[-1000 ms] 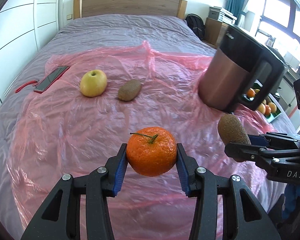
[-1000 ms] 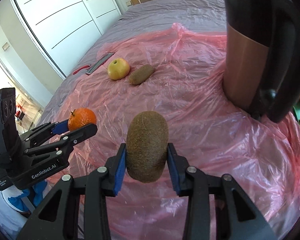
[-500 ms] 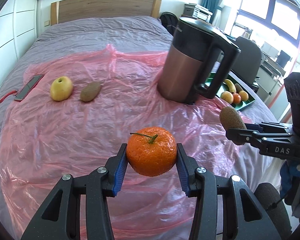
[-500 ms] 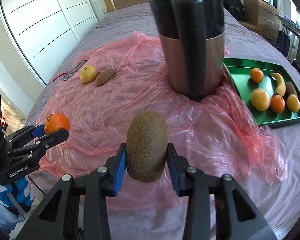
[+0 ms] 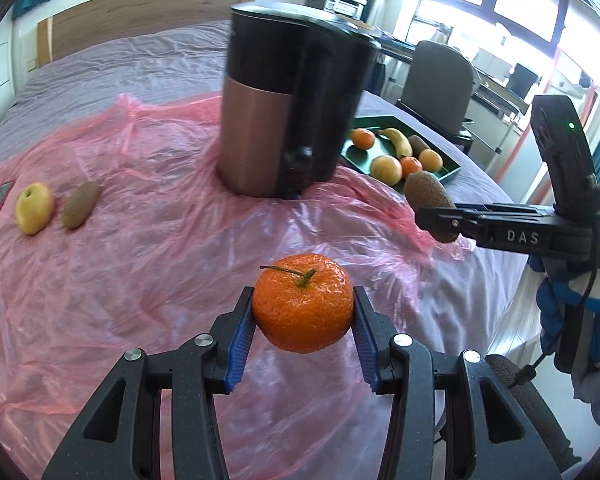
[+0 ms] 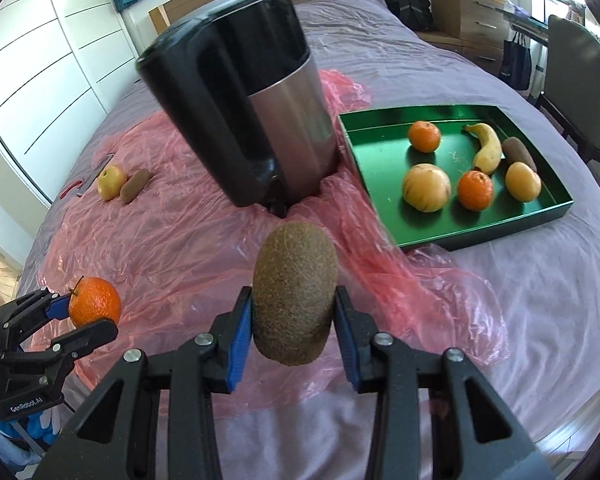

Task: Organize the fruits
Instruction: 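Carry the mandarin with the left tool while the right tool carries the kiwi to the tray, then open both tools to drop the mandarin and kiwi into the green tray, then withdraw both tools from the tray back over the pink sheet, then grasp the yellow apple with the left tool while the right tool grasps the brown kiwi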

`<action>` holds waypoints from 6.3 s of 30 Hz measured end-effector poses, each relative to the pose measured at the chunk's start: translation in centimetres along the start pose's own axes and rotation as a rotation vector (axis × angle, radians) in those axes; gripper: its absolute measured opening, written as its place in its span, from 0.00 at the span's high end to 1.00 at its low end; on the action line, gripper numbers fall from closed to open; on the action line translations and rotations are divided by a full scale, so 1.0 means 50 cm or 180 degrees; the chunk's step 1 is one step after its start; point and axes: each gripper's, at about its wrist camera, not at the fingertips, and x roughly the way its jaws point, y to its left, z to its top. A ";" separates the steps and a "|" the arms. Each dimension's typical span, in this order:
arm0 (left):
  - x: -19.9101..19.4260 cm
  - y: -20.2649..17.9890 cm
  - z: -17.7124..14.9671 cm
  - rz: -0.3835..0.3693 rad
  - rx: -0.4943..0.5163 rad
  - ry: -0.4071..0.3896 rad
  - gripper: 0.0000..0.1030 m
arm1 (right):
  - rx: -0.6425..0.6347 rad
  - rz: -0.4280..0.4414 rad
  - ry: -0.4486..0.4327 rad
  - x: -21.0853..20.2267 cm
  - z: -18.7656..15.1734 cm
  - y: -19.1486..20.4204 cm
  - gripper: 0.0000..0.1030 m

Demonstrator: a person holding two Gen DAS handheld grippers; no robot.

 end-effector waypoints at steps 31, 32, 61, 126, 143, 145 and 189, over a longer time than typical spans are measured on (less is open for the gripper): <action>0.384 -0.249 0.341 0.0340 0.0227 -0.0205 0.60 | -0.0159 -0.0364 -0.0463 0.155 0.311 -0.367 0.69; 0.403 -0.246 0.346 0.0369 0.0195 -0.0172 0.61 | -0.0166 -0.0372 -0.0438 0.168 0.315 -0.373 0.69; 0.490 -0.250 0.359 0.0538 0.0128 0.0087 0.46 | -0.0434 -0.0513 -0.0131 0.244 0.306 -0.390 0.53; -0.121 0.424 -0.030 0.1817 -0.0767 -0.0355 0.43 | -0.1234 0.0503 0.0285 0.084 0.030 0.398 0.39; 0.062 0.653 0.095 0.1318 -0.0407 0.0126 0.38 | -0.0104 0.1074 0.0590 0.398 0.237 0.510 0.39; 0.079 0.657 0.096 0.1317 -0.0336 0.0150 0.38 | 0.0041 0.1071 0.0645 0.425 0.252 0.509 0.39; 0.037 0.631 0.073 0.1349 -0.0648 -0.0075 0.36 | -0.0362 0.1066 0.0529 0.339 0.214 0.503 0.52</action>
